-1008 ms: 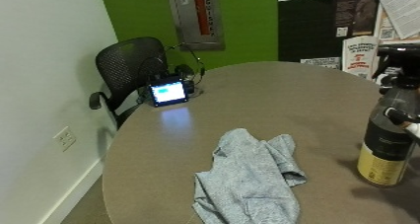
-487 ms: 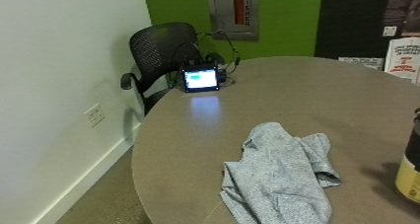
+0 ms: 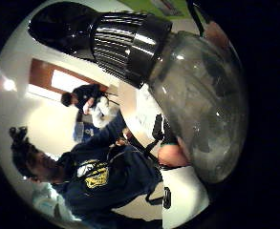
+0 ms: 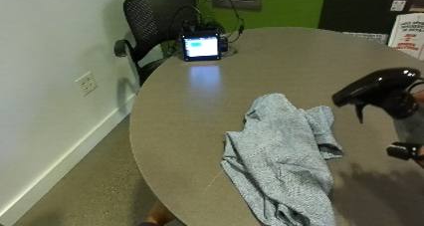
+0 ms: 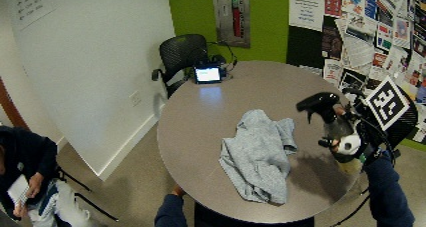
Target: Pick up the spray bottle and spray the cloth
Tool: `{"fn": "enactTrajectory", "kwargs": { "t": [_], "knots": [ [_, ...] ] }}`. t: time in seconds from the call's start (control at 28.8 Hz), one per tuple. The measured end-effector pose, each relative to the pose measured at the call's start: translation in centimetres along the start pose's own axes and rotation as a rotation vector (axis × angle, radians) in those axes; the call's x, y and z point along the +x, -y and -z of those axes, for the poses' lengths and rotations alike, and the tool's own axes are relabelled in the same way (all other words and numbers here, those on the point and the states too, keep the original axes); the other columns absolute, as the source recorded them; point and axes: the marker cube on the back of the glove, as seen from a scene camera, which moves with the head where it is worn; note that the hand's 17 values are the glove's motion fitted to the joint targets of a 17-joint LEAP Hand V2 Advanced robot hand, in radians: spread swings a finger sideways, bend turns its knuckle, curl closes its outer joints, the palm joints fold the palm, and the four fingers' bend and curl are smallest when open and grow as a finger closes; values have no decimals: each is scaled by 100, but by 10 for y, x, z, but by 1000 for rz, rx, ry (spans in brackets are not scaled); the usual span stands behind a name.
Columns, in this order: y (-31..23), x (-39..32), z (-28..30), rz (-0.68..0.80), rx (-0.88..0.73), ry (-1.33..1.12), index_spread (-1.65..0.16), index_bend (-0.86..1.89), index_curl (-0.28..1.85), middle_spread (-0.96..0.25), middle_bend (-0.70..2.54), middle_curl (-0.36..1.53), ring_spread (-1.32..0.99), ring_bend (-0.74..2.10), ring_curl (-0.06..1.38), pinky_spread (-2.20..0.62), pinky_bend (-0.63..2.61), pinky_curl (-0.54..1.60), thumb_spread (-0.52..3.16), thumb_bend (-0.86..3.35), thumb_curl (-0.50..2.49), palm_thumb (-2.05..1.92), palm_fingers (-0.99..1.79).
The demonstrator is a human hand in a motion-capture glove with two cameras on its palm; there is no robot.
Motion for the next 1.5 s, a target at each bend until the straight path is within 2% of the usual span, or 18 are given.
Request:
{"fn": "enactTrajectory", "kwargs": {
  "t": [0.14, 0.38, 0.52, 1.01, 1.5],
  "knots": [
    [-13, -29, -9, 0, -144, -91, -25, 11, 28, -8, 38, 44, -17, 59, 41, -9, 44, 38, 84, -3, 51, 83, 118],
    [-17, -49, -28, 58, -451, -530, -25, 11, 28, -8, 38, 45, -17, 59, 41, -10, 45, 38, 85, -3, 52, 83, 118],
    [-12, -63, -32, 96, -559, -648, -25, 11, 28, -8, 39, 45, -17, 59, 41, -11, 45, 38, 85, -3, 53, 83, 118],
    [7, -92, -31, 158, -720, -791, -25, 11, 28, -8, 38, 45, -18, 60, 41, -12, 45, 38, 86, -3, 54, 82, 117],
    [5, -88, -34, 146, -768, -800, -26, 11, 28, -8, 38, 46, -18, 59, 41, -12, 46, 38, 87, -3, 55, 81, 117]
  ]
}}
